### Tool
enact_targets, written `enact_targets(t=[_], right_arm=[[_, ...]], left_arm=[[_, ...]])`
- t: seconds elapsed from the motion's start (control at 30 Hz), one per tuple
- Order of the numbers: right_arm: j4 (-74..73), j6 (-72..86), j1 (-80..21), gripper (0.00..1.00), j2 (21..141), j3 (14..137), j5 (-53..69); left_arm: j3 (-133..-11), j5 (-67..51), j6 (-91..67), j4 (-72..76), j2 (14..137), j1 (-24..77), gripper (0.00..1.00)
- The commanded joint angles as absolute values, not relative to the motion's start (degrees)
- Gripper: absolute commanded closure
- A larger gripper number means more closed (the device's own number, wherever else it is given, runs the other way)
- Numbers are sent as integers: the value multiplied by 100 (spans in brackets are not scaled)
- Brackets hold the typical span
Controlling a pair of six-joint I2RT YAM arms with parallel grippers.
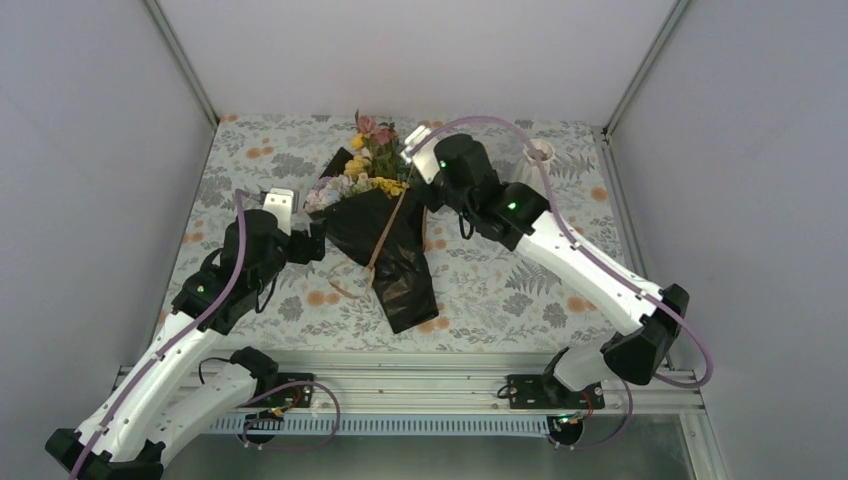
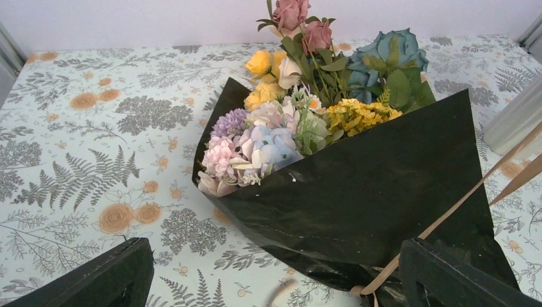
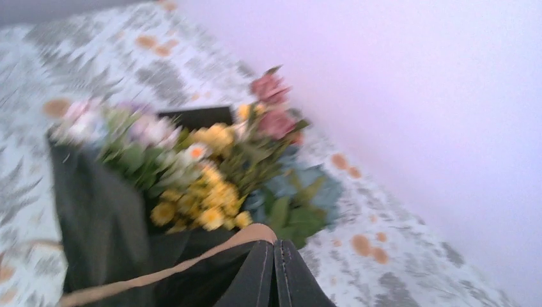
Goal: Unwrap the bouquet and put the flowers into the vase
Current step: Untie the ribbon from the wrapping paper, then place the ribbon at the center of the board.
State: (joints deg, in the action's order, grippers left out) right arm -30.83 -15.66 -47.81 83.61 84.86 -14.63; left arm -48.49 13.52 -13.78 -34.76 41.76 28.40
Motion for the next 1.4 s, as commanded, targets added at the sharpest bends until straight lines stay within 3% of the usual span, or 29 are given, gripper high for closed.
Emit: enact_targets(t=[0.0,0.27,0.73,0.97,1.37], right_arm=[[-3443,-583,-4764,96,8030,9244,-2849],[-3133,-517,-4764,96,7423,9807,-4060],[-2197,-2515,-4702,96,7710,11217,-7095],[-2059,-3313,-4078,96,7952,11901,-7381],[-2125,-3626,-1910,97,8038,12085,-7302]], left_arm=[[-4843,1436,-1381,-3388,4165,2851,4],[-4845,1426,-1372,-3384,4162,2848,4],[-4851,1440,-1380,-3384,4179,2848,5],[-4847,1419,-1380,-3384,4148,2852,4],[-4843,1386,-1374,-3375,4088,2848,4]])
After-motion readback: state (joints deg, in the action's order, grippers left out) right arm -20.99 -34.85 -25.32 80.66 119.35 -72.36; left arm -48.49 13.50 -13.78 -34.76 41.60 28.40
